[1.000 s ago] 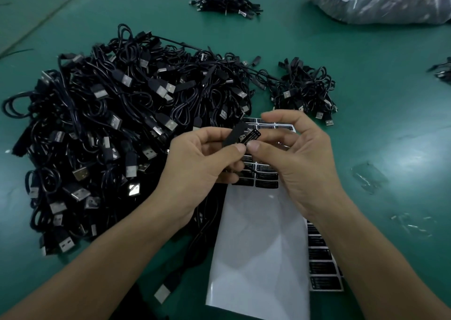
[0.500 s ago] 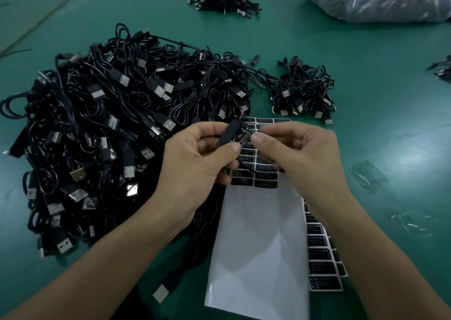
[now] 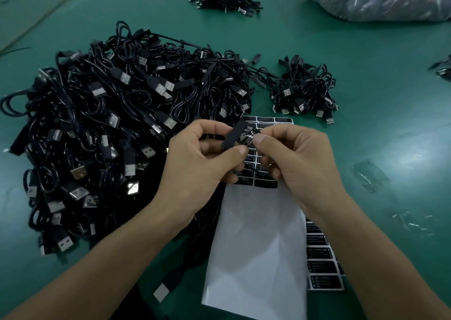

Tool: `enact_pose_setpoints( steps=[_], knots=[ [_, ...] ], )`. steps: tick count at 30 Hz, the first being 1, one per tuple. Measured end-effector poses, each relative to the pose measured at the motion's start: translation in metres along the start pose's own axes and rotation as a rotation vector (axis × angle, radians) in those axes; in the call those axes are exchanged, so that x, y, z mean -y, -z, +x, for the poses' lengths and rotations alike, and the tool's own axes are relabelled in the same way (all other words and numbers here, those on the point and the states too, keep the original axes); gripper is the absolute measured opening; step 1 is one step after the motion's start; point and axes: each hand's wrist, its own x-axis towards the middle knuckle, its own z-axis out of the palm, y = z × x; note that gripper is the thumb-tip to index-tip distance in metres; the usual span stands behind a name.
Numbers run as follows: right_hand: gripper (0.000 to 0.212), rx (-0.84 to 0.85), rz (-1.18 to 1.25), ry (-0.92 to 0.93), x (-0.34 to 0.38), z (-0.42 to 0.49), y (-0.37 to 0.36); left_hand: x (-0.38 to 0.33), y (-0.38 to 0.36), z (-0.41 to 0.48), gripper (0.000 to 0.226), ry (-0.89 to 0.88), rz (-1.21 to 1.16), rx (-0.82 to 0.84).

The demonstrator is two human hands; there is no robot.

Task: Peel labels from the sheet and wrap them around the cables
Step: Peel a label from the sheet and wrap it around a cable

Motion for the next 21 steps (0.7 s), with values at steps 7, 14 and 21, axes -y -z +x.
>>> enact_pose_setpoints(
  steps=[7, 14, 21],
  knots=[
    [0.027, -0.032, 0.046, -0.043, 0.0012, -0.0003, -0.001, 0.0032, 0.0005, 0.0019, 0.03, 0.053, 0.056, 0.07],
    [0.018, 0.121, 0.251, -0.069, 0.0076, -0.0026, 0.0006, 0.0025, -0.0025, -0.0014, 0.022, -0.002, 0.018, 0.079],
    [0.02, 0.069, 0.228, -0.059, 0.0064, -0.003, -0.0021, 0.0037, -0.0025, -0.0007, 0.022, -0.024, 0.011, 0.141]
  ],
)
